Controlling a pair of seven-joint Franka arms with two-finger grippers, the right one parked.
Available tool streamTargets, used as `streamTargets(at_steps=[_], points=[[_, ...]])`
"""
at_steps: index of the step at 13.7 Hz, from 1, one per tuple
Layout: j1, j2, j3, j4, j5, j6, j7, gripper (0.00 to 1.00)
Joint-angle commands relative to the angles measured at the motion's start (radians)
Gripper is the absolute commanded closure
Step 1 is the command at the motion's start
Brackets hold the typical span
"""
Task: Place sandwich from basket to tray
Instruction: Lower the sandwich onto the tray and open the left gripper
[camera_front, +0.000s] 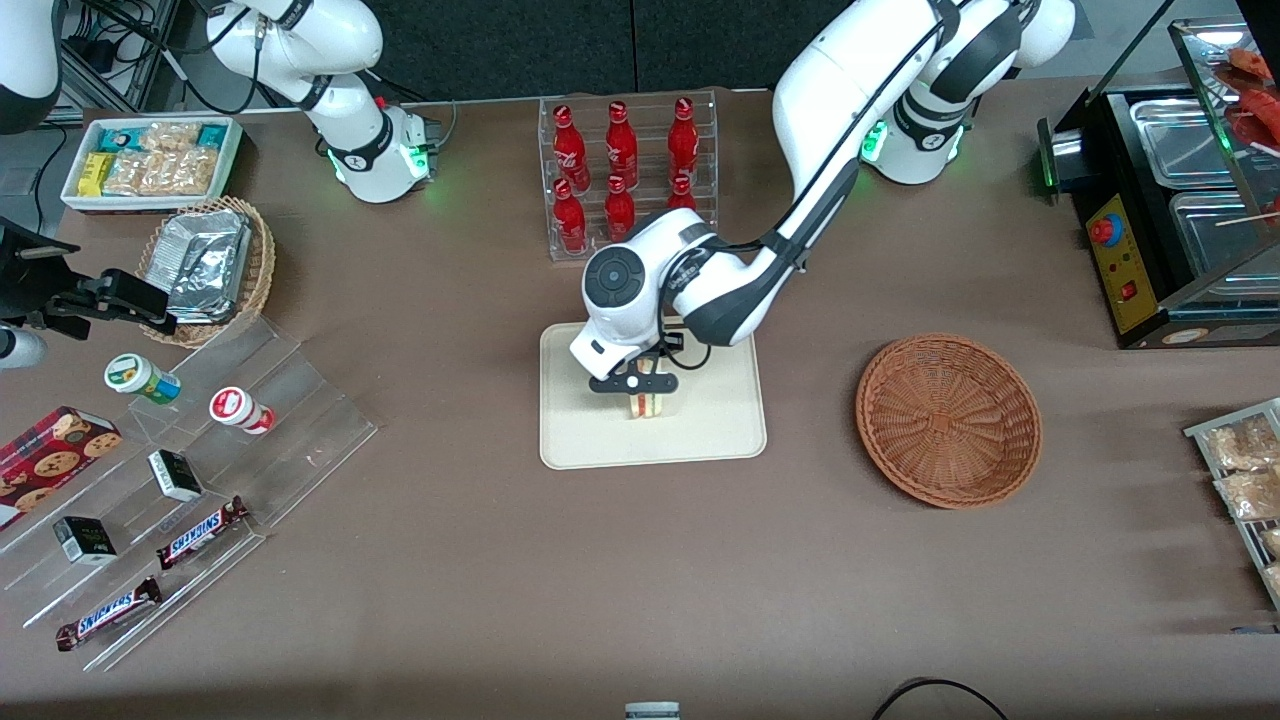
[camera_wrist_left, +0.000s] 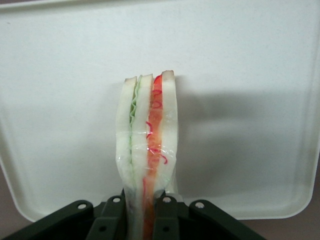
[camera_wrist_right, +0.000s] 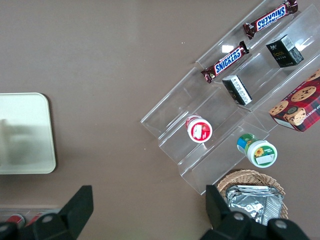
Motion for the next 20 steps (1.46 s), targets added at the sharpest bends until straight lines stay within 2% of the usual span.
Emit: streamTargets(at_steps=[1, 7, 8, 9, 10, 11, 14, 17, 20], points=[[-0.019, 0.015, 0.013, 0.026, 0.025, 0.001, -0.024, 1.0], [-0.016, 0.015, 0.015, -0.011, 0.076, 0.015, -0.088, 1.0], [-0.019, 0.015, 0.013, -0.014, 0.077, 0.032, -0.099, 0.89], [-0.019, 0.021, 0.015, -0.017, 0.077, 0.049, -0.102, 0.42], [-0.019, 0.023, 0.015, -0.015, 0.077, 0.049, -0.101, 0.06], [-0.019, 0.021, 0.013, -0.014, 0.076, 0.047, -0.101, 0.01], [-0.014, 0.004, 0.013, -0.011, 0.076, 0.027, -0.101, 0.01], [0.004, -0.136, 0.013, -0.011, 0.059, -0.17, -0.102, 0.01], [0.076, -0.258, 0.012, -0.02, 0.057, -0.275, -0.096, 0.01]])
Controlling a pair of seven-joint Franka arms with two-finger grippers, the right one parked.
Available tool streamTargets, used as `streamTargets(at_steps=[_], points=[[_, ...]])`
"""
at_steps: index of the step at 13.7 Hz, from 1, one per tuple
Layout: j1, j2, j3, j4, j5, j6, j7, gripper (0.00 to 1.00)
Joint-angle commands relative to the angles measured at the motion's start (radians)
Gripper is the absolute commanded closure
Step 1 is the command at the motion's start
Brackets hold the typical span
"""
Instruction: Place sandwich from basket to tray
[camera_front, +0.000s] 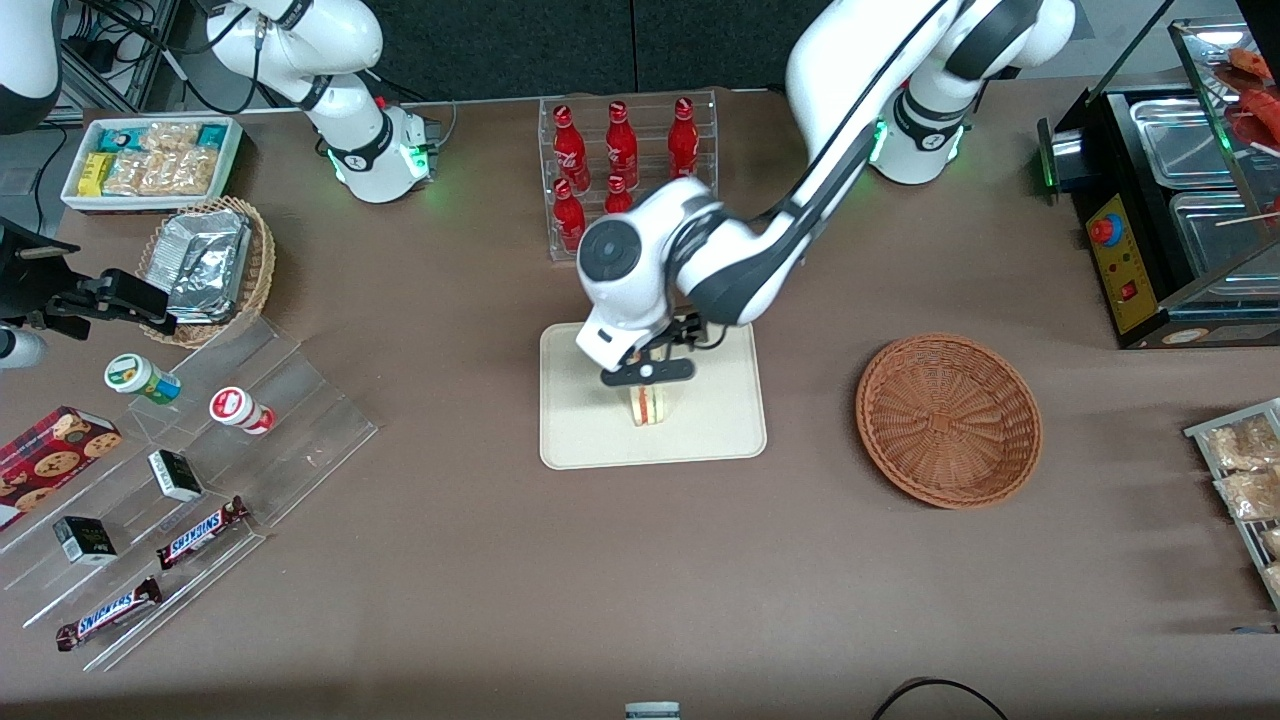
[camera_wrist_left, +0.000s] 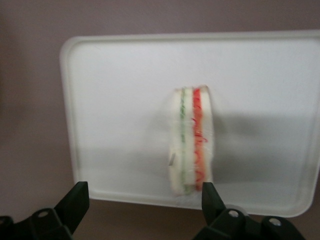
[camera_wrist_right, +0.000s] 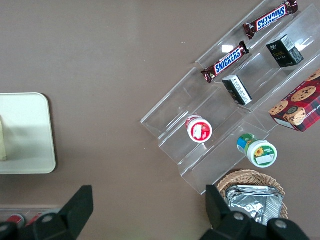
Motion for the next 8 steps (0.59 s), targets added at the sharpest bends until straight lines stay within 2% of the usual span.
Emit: streamTargets(at_steps=[1, 3, 6, 8], points=[[0.057, -0.135, 0.004, -0.045, 0.001, -0.104, -0.004, 0.01], [0.129, -0.207, -0.003, -0.046, -0.004, -0.202, 0.053, 0.01], [0.207, -0.335, 0.0, -0.08, -0.018, -0.336, 0.241, 0.01], [0.304, -0.448, 0.001, -0.156, -0.079, -0.345, 0.4, 0.0]])
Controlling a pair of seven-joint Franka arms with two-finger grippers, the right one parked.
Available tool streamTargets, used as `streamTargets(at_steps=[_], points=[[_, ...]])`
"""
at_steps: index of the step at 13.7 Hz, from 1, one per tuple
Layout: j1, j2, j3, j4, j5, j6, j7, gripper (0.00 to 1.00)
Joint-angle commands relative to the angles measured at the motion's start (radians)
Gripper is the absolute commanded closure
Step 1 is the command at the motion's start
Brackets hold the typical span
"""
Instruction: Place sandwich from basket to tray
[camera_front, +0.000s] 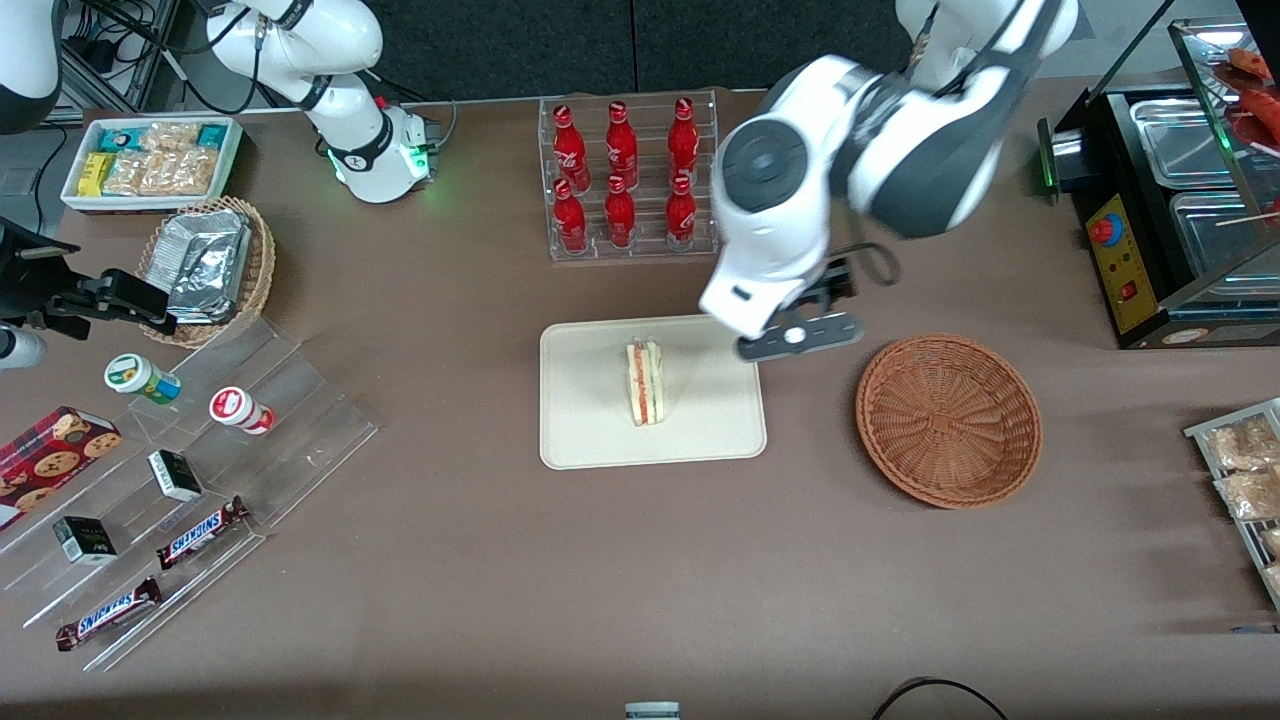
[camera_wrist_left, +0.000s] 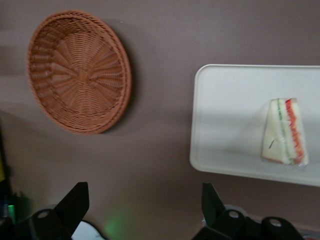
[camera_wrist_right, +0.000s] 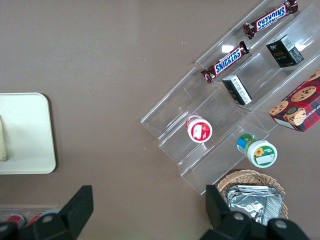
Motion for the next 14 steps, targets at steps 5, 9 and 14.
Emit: streamTargets(at_steps=[5, 9, 14], points=[[0.33, -0.307, 0.0, -0.198, -0.15, -0.047, 0.495, 0.01], [0.45, -0.362, 0.009, -0.192, -0.165, -0.098, 0.619, 0.0], [0.29, -0.371, 0.242, -0.187, -0.163, -0.11, 0.617, 0.0]])
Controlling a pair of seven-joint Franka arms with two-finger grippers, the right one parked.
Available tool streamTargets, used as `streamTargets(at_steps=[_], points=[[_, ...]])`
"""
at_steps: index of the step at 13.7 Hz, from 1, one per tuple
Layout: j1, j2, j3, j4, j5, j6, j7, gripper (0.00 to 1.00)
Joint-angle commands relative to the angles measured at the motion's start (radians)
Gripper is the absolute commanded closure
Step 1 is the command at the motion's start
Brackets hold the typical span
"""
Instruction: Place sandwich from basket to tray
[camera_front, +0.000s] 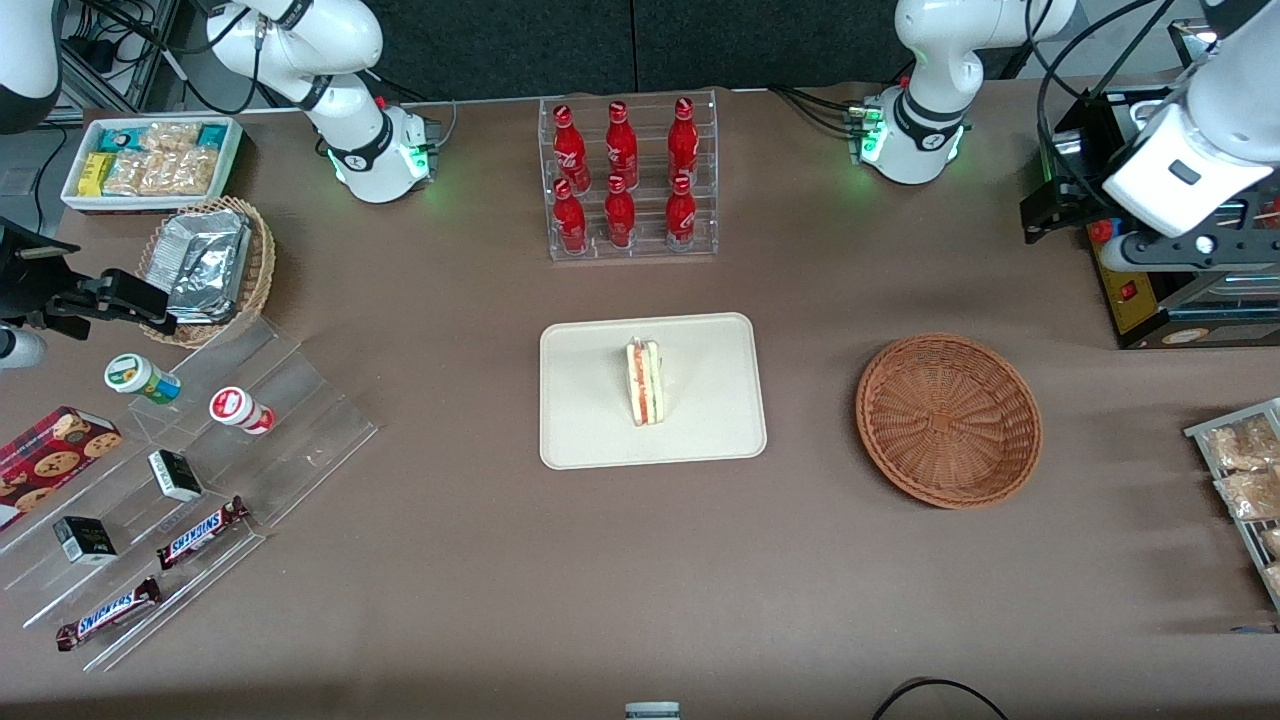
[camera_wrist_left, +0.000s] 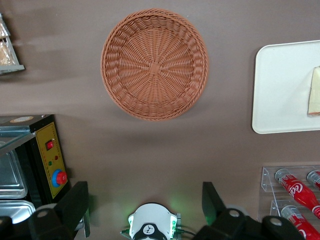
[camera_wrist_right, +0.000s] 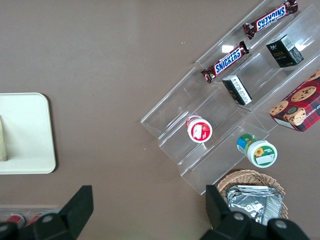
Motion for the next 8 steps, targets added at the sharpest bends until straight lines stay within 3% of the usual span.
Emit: streamTargets(at_steps=[1, 8], points=[[-0.107, -0.018, 0.129, -0.016, -0.013, -0.011, 0.012, 0.0], [-0.101, 0.022, 0.135, 0.014, -0.005, -0.003, 0.009, 0.0]])
